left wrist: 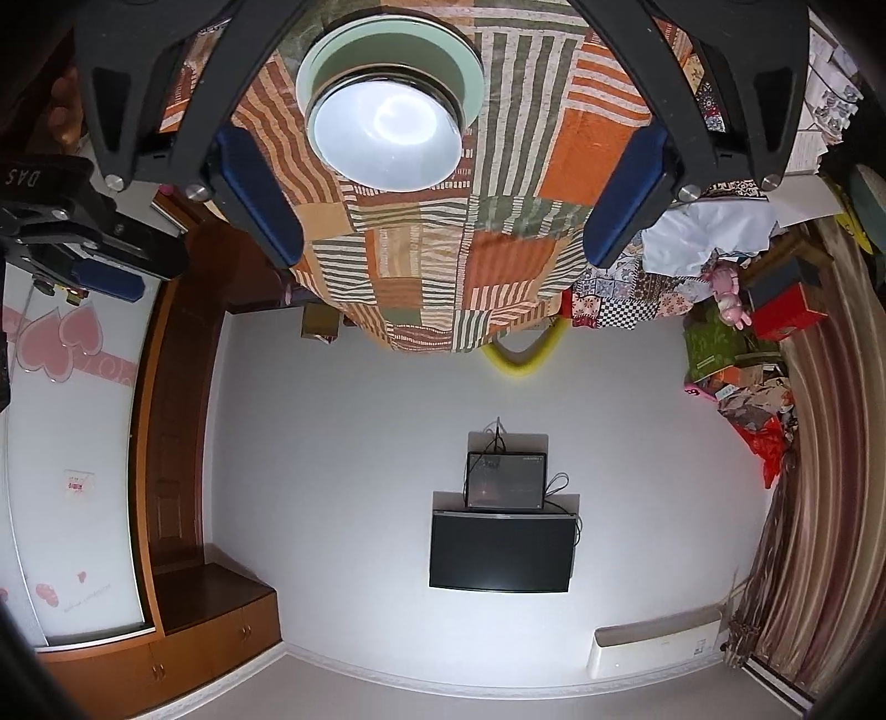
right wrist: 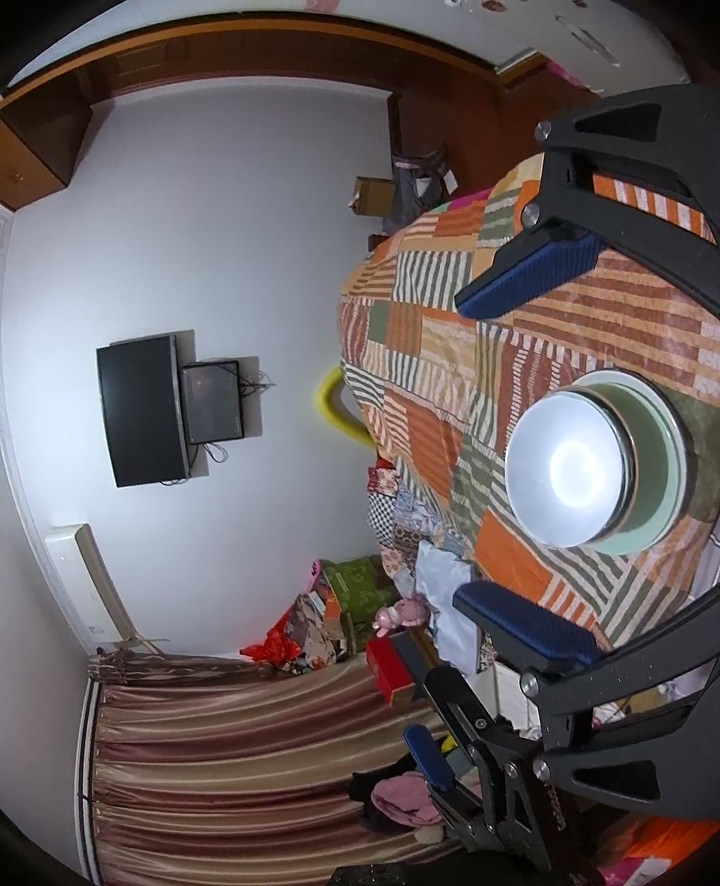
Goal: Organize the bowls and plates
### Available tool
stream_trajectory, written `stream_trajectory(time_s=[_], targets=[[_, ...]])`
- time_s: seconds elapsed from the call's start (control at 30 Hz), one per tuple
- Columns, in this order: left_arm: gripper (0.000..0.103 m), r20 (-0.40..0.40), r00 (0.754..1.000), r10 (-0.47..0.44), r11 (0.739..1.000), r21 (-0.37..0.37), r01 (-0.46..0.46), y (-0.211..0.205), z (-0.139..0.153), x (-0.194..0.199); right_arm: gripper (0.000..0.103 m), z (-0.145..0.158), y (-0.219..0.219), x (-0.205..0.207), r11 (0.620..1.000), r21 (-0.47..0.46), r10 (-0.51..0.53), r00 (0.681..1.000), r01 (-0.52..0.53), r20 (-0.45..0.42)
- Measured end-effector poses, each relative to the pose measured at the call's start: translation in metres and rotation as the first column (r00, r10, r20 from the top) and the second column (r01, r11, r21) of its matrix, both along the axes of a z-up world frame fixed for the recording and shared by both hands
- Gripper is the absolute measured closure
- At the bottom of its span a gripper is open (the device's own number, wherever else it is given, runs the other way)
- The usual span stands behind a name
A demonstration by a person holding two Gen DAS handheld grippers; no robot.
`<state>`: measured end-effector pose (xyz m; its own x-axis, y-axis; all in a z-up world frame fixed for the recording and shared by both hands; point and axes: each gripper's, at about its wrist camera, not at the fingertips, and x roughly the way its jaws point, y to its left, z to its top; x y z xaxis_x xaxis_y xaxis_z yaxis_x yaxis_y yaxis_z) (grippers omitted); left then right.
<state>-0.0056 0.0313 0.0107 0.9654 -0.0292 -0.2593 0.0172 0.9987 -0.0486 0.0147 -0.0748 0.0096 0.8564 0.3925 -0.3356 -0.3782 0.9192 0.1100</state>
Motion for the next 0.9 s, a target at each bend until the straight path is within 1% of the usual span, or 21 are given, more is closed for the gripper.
stream_trajectory(time_s=[0.07,0.2,0.43,0.9], targets=[[0.0,0.002,1.0,-0.001,1.0,0.002,0.001,0.0,0.0,-0.001,0.001,0.001,-0.001,-0.003,1.0,0.003,-0.005,1.0,0.005,0.008],[0.0,0.002,1.0,-0.002,1.0,0.002,0.002,-0.001,-0.001,-0.002,0.0,0.002,-0.001,-0.006,1.0,0.007,-0.015,1.0,0.015,0.013],[0.0,-0.003,1.0,-0.005,1.0,-0.006,0.005,-0.006,-0.002,-0.004,0.0,0.002,0.003,-0.011,0.999,-0.03,-0.04,0.998,0.041,0.038],[0.0,-0.011,1.0,-0.018,1.0,-0.016,0.018,-0.003,-0.004,0.0,0.0,0.003,0.0,-0.011,0.999,-0.028,-0.042,0.998,0.043,0.037]])
